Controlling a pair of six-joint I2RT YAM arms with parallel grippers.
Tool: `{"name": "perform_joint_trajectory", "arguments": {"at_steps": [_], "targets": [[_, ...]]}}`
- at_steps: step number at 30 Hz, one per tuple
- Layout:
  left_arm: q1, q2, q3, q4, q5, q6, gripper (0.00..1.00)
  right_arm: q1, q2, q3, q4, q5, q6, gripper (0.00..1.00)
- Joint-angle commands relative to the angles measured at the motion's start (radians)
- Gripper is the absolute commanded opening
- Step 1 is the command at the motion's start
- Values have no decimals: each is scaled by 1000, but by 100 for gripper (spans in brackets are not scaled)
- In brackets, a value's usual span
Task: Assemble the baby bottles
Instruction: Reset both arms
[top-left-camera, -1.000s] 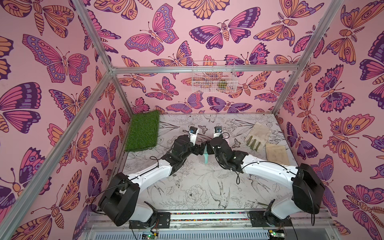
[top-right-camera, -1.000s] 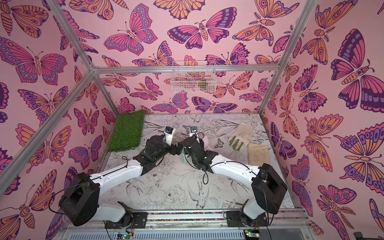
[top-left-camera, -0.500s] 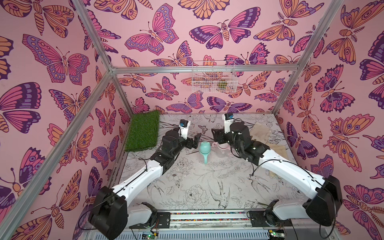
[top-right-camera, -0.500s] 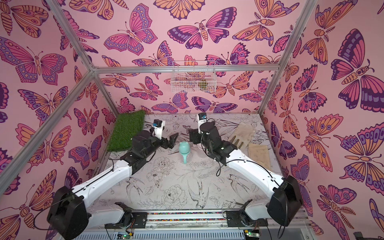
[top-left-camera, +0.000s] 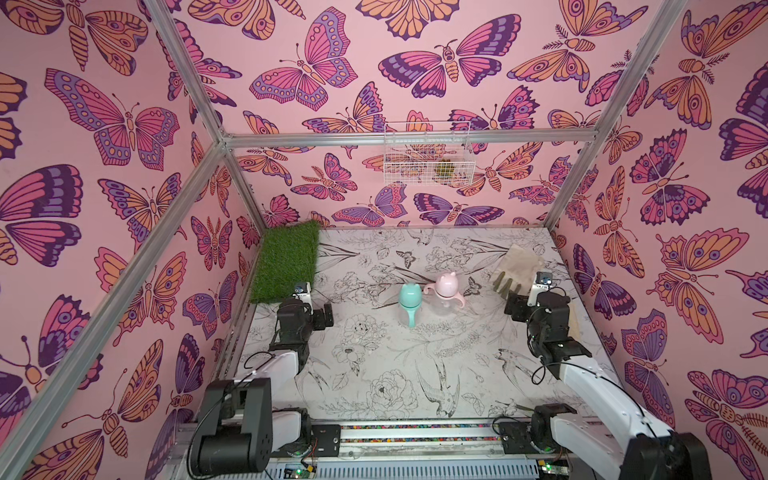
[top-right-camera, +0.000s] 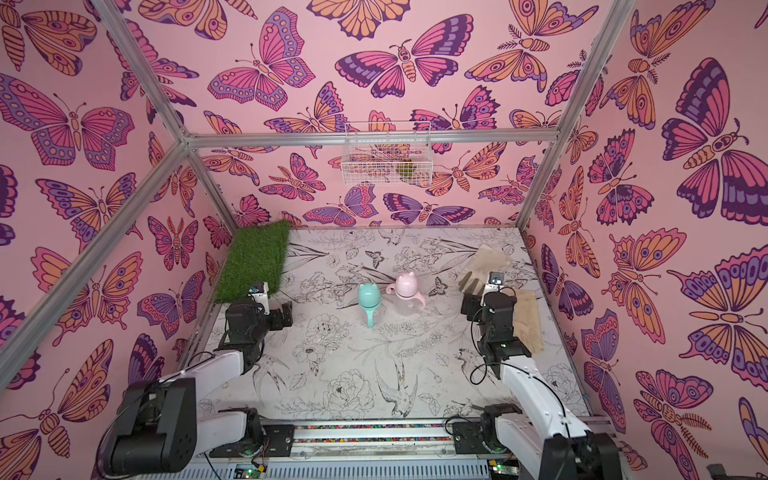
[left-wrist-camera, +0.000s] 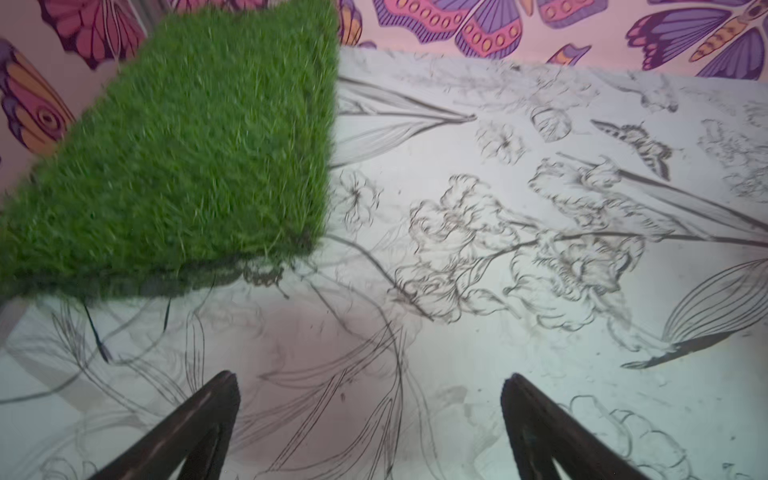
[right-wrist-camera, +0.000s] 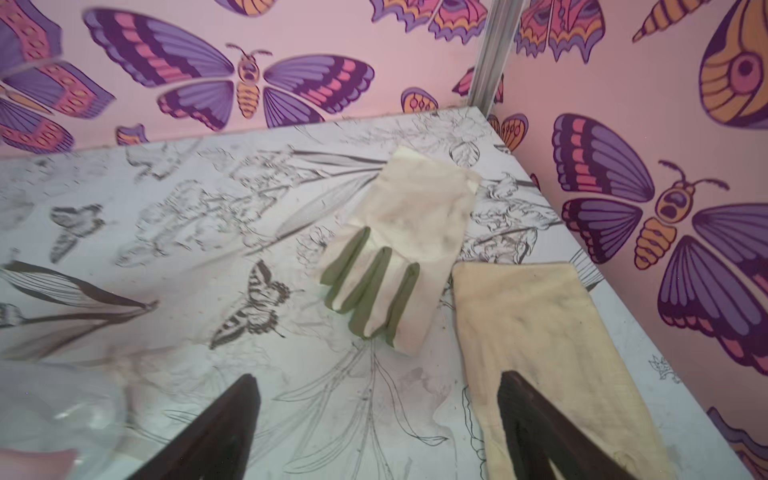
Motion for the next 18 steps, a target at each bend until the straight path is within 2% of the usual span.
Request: {"name": "perform_joint_trajectory", "arguments": {"at_steps": [1, 3, 7, 8, 10, 12, 14, 16, 17, 18], "targets": [[15, 18, -1, 210, 41, -17, 100, -33, 108, -55, 332, -15, -42, 93], [17, 23, -28, 230, 26, -18, 100, -35, 165, -48, 369, -46, -64, 98], [20, 56, -38, 296, 2, 13, 100, -38, 266, -40, 436, -70, -76, 99], [21, 84, -48, 342, 1, 16, 100, -38, 292, -44, 473, -73, -78, 99], [20, 203, -91, 568, 5, 22, 100, -39, 327, -47, 513, -89, -81, 99], [23, 285, -96, 649, 17, 32, 100, -45, 380, -52, 572, -99, -78, 99], [26, 226, -64, 493, 5, 22, 100, -48, 447, -52, 635, -134, -88, 99], [25, 256, -52, 527, 1, 21, 100, -49, 502, -30, 662, -172, -106, 99], [25, 270, -46, 536, 7, 26, 100, -49, 512, -22, 663, -148, -94, 99], [25, 248, -22, 446, 10, 22, 100, -56, 510, -10, 637, -119, -70, 99]]}}
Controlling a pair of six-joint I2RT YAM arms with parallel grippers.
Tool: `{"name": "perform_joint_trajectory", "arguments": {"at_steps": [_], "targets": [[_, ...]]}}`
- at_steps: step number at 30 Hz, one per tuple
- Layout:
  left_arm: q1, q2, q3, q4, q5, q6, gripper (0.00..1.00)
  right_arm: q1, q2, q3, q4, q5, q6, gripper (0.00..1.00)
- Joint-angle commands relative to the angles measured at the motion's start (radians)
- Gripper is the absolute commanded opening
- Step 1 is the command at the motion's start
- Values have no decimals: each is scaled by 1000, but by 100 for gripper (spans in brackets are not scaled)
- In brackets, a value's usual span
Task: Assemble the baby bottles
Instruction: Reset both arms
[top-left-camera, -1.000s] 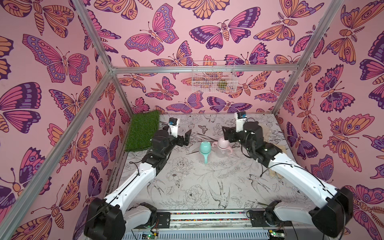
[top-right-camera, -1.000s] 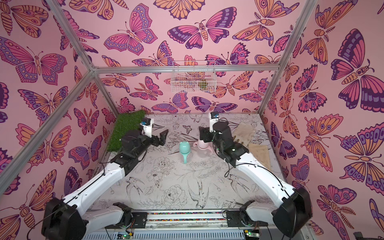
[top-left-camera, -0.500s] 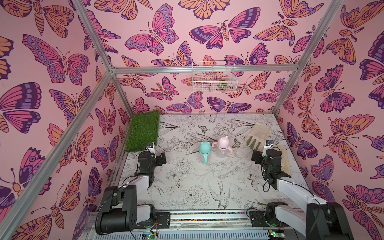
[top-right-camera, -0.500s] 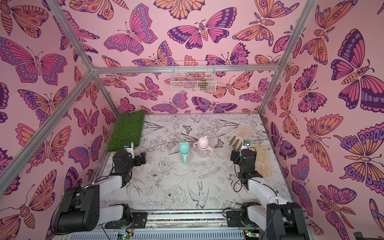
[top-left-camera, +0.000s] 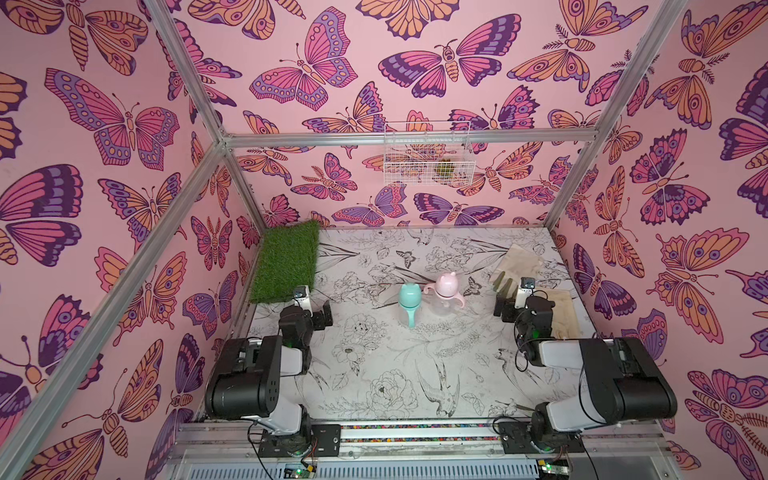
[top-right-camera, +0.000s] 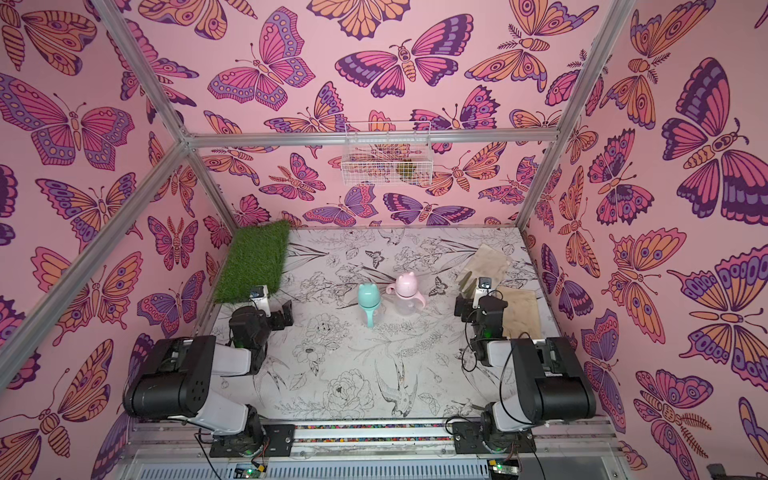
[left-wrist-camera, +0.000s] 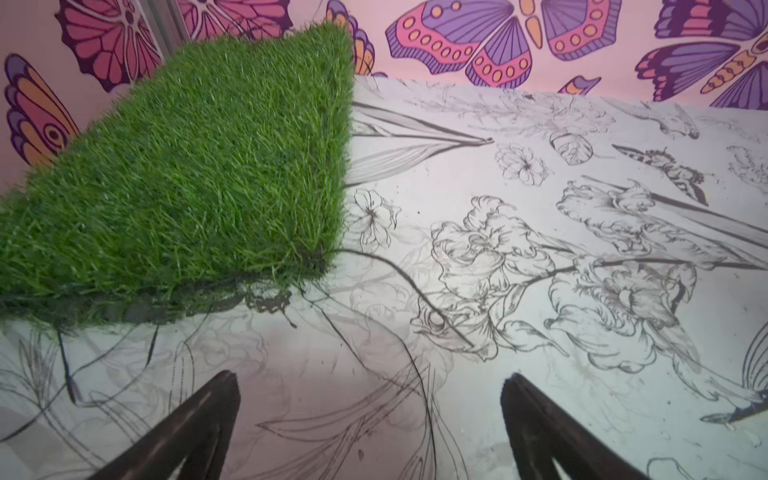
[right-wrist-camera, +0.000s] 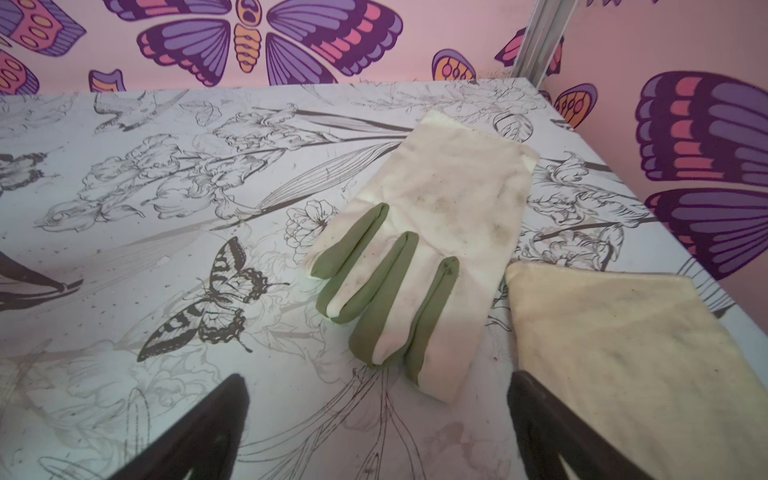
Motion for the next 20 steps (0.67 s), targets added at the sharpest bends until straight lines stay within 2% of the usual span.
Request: {"name": "perform_joint_trajectory", "arguments": {"at_steps": [1, 3, 6, 8, 20], "targets": [[7, -17, 83, -88, 8, 17, 100, -22, 4, 54, 18, -1, 20, 99], [6, 9, 67, -17, 14, 19, 100, -24, -14, 71, -48, -1, 20, 99], [6, -5, 78, -65, 12, 19, 100, -24, -10, 63, -24, -2, 17, 99], [5, 10, 70, -20, 12, 20, 100, -24, -13, 69, -41, -11, 13, 99], [4, 4, 72, -37, 9, 22, 100, -24, -12, 69, -41, -10, 14, 99]]}}
